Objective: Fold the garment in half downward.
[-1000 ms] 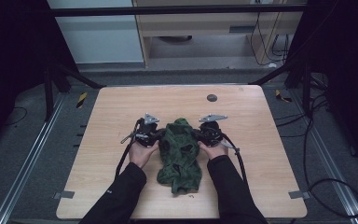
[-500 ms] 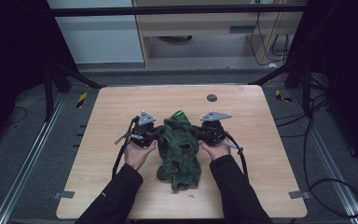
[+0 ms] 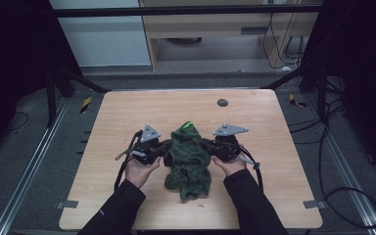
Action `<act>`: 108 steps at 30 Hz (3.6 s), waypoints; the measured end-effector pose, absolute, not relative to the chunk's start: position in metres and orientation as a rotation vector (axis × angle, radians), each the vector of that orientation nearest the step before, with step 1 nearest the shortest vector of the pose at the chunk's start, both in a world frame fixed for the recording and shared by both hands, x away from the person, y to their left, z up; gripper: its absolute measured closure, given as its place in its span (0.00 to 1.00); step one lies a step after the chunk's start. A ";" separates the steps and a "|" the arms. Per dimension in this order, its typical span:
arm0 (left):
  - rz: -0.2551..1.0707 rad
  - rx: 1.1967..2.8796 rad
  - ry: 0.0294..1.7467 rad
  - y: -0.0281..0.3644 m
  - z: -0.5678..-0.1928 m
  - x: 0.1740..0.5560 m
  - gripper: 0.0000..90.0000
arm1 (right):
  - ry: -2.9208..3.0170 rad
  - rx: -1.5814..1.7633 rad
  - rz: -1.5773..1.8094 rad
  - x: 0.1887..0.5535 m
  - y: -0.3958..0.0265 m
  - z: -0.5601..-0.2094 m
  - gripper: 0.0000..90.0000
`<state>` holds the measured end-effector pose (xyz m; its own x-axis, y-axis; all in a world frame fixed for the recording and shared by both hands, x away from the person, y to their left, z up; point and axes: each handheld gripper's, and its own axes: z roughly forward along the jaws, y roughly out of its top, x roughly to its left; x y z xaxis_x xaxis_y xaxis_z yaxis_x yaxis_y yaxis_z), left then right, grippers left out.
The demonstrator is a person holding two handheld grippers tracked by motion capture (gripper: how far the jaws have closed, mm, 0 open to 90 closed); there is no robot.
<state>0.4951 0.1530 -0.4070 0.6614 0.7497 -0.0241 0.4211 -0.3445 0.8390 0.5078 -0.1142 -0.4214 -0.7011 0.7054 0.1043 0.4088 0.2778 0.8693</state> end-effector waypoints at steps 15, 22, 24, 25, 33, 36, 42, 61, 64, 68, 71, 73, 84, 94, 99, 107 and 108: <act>0.441 2.044 0.870 0.157 -0.412 0.466 0.99 | 2.301 0.975 1.430 0.479 -0.119 -0.429 0.93; 0.412 2.084 0.875 0.161 -0.426 0.454 0.99 | 2.338 0.976 1.422 0.466 -0.122 -0.439 0.92; 0.399 2.094 0.874 0.162 -0.429 0.451 0.99 | 2.351 0.980 1.415 0.463 -0.122 -0.441 0.92; 0.399 2.094 0.874 0.162 -0.429 0.451 0.99 | 2.351 0.980 1.415 0.463 -0.122 -0.441 0.92; 0.352 2.124 0.886 0.165 -0.444 0.440 0.99 | 2.403 1.003 1.397 0.449 -0.123 -0.451 0.89; 0.341 2.140 0.890 0.164 -0.449 0.437 0.98 | 2.421 1.002 1.375 0.444 -0.123 -0.456 0.88; 0.329 2.169 0.897 0.162 -0.458 0.432 0.98 | 2.444 1.062 1.339 0.438 -0.126 -0.467 0.88; 0.317 2.131 0.920 0.170 -0.453 0.426 0.87 | 2.449 1.071 1.327 0.434 -0.126 -0.469 0.85; 0.331 2.114 0.922 0.174 -0.446 0.427 0.82 | 2.432 1.072 1.342 0.434 -0.127 -0.465 0.83; 0.362 2.071 0.937 0.181 -0.433 0.432 0.80 | 2.394 1.058 1.390 0.435 -0.129 -0.456 0.80; 0.369 2.061 0.951 0.182 -0.425 0.441 0.78 | 2.370 1.071 1.415 0.438 -0.131 -0.450 0.78; 0.371 2.057 0.955 0.181 -0.423 0.444 0.78 | 2.354 1.071 1.426 0.441 -0.131 -0.447 0.78; 0.323 2.070 0.957 0.154 -0.421 0.478 0.73 | 2.343 1.098 1.451 0.468 -0.115 -0.440 0.67; 0.244 2.196 0.941 0.137 -0.451 0.479 0.71 | 2.441 1.127 1.377 0.472 -0.109 -0.461 0.74; 0.231 2.210 0.936 0.136 -0.455 0.477 0.80 | 2.468 1.123 1.372 0.472 -0.107 -0.463 0.86; 0.218 2.232 0.893 0.134 -0.456 0.473 0.98 | 2.467 1.105 1.379 0.469 -0.108 -0.461 0.96; 0.219 2.218 0.885 0.136 -0.451 0.470 0.98 | 2.466 1.101 1.382 0.468 -0.109 -0.460 0.96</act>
